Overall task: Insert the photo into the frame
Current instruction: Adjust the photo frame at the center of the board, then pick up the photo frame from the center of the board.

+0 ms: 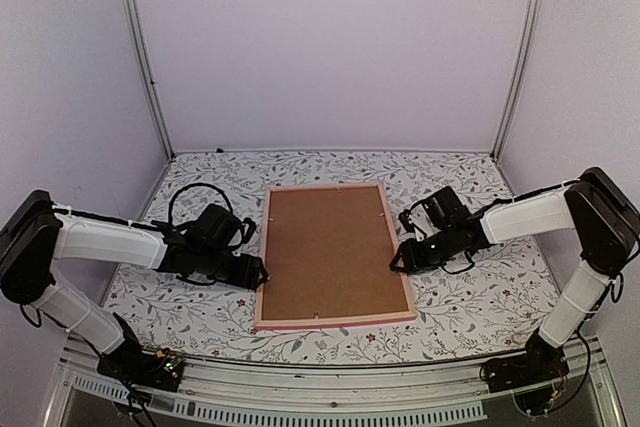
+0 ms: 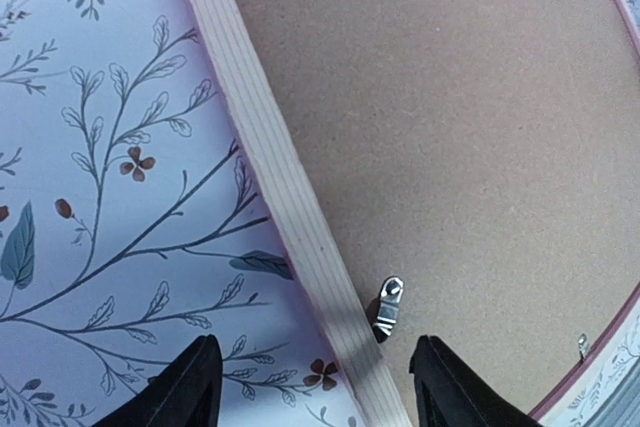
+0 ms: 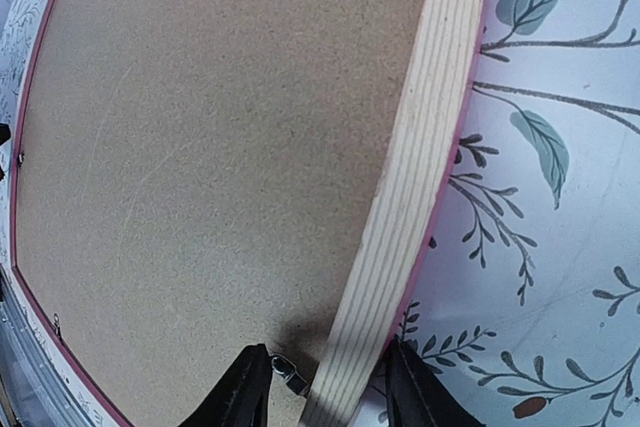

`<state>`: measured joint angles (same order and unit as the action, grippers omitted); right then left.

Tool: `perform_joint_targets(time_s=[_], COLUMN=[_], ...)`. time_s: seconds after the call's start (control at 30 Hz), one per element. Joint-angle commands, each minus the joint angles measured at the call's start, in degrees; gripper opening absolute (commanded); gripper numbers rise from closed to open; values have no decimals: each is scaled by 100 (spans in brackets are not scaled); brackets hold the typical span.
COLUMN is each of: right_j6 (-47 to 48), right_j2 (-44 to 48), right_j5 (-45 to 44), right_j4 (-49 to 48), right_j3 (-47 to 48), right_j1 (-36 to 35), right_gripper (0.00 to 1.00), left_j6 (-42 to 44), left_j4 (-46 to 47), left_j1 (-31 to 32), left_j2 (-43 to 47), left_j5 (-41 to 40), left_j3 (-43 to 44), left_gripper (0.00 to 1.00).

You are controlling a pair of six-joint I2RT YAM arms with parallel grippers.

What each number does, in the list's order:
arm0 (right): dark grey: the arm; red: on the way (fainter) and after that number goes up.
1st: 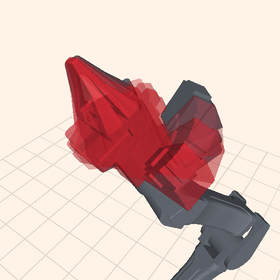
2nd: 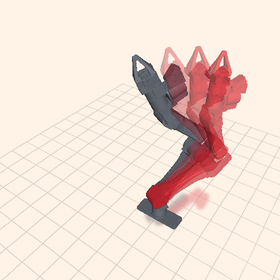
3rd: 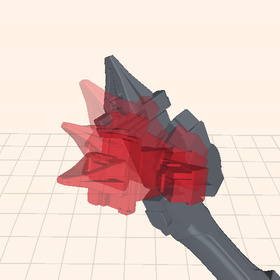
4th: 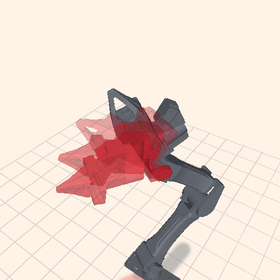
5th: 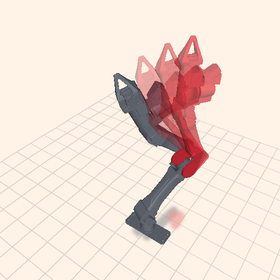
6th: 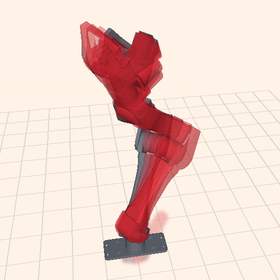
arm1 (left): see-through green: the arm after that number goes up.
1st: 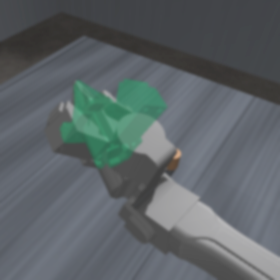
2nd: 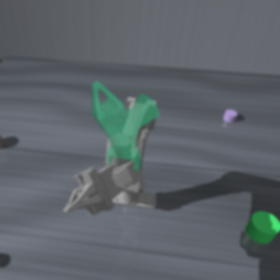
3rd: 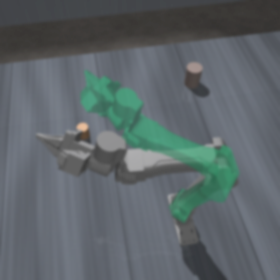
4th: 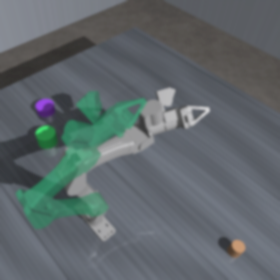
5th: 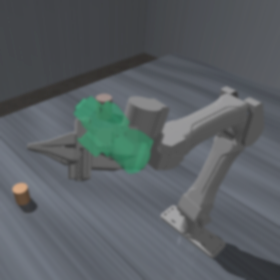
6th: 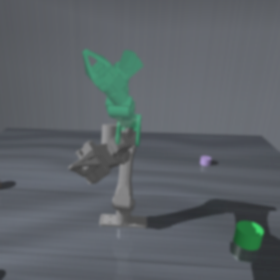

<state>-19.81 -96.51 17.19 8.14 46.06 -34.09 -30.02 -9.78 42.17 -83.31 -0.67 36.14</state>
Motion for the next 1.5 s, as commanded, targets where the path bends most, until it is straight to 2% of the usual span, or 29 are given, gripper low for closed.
perform_joint_targets(time_s=[0.0,0.2,0.33,0.47,0.6,0.73,0.87,1.07,1.2,1.3,1.47], right_j6=[-84,-227,-324,-351,-386,-409,-371,-280,-228,-216,-231], right_j2=[-136,-205,-296,-323,-364,-524,-782,-1123,-1082,-897,-501], right_j5=[18,-195,-470,-599,-653,-664,-699,-622,-550,-475,-466], right_j4=[-35,82,292,447,621,784,924,1018,1120,1169,1201], right_j3=[-123,-50,88,211,478,935,1360,1794,1914,1879,1630], right_j1=[18,18,12,20,17,16,25,70,182,269,362], right_gripper=[42,42,38,27,16,12,11,16,31,42,45], left_j6=[63,233,465,788,1139,1488,1920,2621,2975,3229,3453], left_j4=[2,39,226,420,607,703,684,476,193,-23,-280], left_j1=[-95,-95,24,262,618,994,1498,2154,2464,2596,2670], left_j2=[-13,-22,256,612,834,652,72,-1307,-2082,-2536,-3055], left_j5=[190,351,487,512,555,740,821,724,549,466,266], left_j3=[123,200,190,201,260,495,961,2143,2856,3241,3614], left_gripper=[68,70,71,73,79,83,84,81,78,72,60])
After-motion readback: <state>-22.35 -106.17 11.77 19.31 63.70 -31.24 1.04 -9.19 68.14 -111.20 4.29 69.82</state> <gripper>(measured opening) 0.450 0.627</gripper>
